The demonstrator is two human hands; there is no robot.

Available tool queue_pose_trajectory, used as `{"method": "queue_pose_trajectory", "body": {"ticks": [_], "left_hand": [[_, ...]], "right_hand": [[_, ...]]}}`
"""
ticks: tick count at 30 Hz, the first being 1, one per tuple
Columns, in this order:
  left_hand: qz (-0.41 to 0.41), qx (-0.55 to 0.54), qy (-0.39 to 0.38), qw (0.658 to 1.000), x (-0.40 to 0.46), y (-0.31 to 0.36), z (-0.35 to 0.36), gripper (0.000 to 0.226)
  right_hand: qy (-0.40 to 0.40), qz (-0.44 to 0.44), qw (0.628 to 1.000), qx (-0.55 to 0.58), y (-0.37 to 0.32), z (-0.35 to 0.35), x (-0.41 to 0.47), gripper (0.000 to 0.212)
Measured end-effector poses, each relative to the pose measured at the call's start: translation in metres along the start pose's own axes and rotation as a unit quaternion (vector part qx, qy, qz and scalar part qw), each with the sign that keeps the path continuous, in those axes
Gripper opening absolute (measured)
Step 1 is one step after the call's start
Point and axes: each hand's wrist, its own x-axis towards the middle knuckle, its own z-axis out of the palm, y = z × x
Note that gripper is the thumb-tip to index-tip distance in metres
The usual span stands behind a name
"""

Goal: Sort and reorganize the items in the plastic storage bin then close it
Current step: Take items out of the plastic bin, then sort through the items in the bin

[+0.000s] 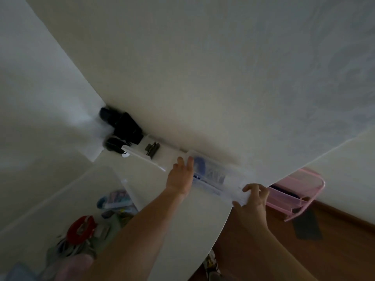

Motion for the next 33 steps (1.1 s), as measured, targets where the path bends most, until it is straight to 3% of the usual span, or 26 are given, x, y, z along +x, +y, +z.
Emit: {"method": "queue_pose_trajectory", "body": {"ticks": [2,9,12,15,19,25,29,33], "left_hand": [[0.016,0.031,0.025,0.999,0.011,0.002,0.003,0.059],[0.027,0.112,-0.007,0.993,0.002,0.001,-0.002,0.069],[0.044,0.102,0.060,0.992,-0.016,-0.005,-0.020,0.078],[0.062,0.067,0.138,0.986,-0.043,-0.027,-0.033,0.071],[0.048,0.042,0.244,0.968,-0.098,-0.078,-0.054,0.067],[-0.115,0.074,0.282,0.950,-0.197,-0.196,-0.047,0.056],[-0.203,0.101,0.201,0.953,-0.269,-0.269,-0.008,0.054],[-0.235,0.101,0.111,0.960,-0.321,-0.306,0.017,0.056]], "right_hand": [[0.009,-0.004,1.000,-0.014,-0.003,0.006,0.011,0.063],[-0.033,0.024,0.996,-0.074,-0.024,0.006,0.019,0.068],[0.010,0.023,0.991,-0.134,-0.062,-0.002,0.008,0.069],[0.023,-0.107,0.991,-0.083,-0.120,0.002,-0.013,0.056],[-0.067,-0.252,0.965,0.023,-0.202,0.032,-0.047,0.039],[-0.155,-0.382,0.909,-0.055,-0.270,0.102,-0.093,0.052],[-0.211,-0.373,0.891,-0.149,-0.251,0.140,-0.106,0.066],[-0.173,-0.364,0.904,-0.143,-0.251,0.150,-0.113,0.058]]}}
